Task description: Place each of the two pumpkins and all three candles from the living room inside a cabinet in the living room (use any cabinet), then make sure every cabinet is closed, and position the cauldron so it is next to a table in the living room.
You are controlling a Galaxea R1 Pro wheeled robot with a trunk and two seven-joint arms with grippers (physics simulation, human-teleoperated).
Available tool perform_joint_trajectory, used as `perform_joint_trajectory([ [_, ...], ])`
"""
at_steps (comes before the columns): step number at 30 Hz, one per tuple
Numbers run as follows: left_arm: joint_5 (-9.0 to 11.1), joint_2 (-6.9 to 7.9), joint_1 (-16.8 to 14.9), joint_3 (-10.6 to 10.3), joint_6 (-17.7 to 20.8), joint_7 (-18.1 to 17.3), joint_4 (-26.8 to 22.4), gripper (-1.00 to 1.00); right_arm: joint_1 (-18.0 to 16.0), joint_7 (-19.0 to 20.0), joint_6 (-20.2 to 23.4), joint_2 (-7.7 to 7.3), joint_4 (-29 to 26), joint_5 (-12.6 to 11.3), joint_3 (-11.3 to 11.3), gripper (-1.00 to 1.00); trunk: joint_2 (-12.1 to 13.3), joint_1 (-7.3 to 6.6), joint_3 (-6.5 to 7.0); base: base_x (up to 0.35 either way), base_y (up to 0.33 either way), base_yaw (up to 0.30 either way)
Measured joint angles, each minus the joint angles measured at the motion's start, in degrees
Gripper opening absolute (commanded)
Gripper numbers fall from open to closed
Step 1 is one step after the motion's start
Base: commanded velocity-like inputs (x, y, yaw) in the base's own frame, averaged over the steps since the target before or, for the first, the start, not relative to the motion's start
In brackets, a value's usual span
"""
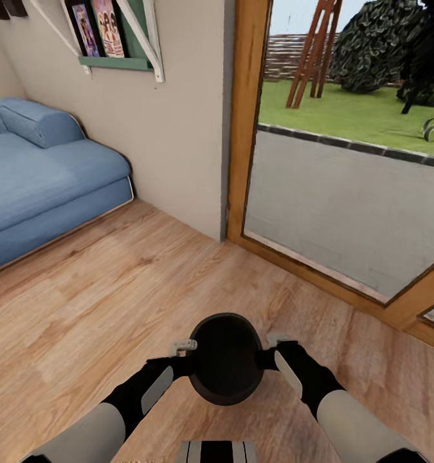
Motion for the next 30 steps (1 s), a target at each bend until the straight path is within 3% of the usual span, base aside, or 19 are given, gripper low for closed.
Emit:
perform_joint_trajectory([
  [30, 0.00, 0.01, -0.04, -0.08, 0.00, 0.02, 0.00, -1.00, 0.03, 0.02, -0.10, -0.02, 0.00, -0.07, 0.00, -1.00, 0.00, 0.00, 0.00, 0.000, 0.000, 0.270],
])
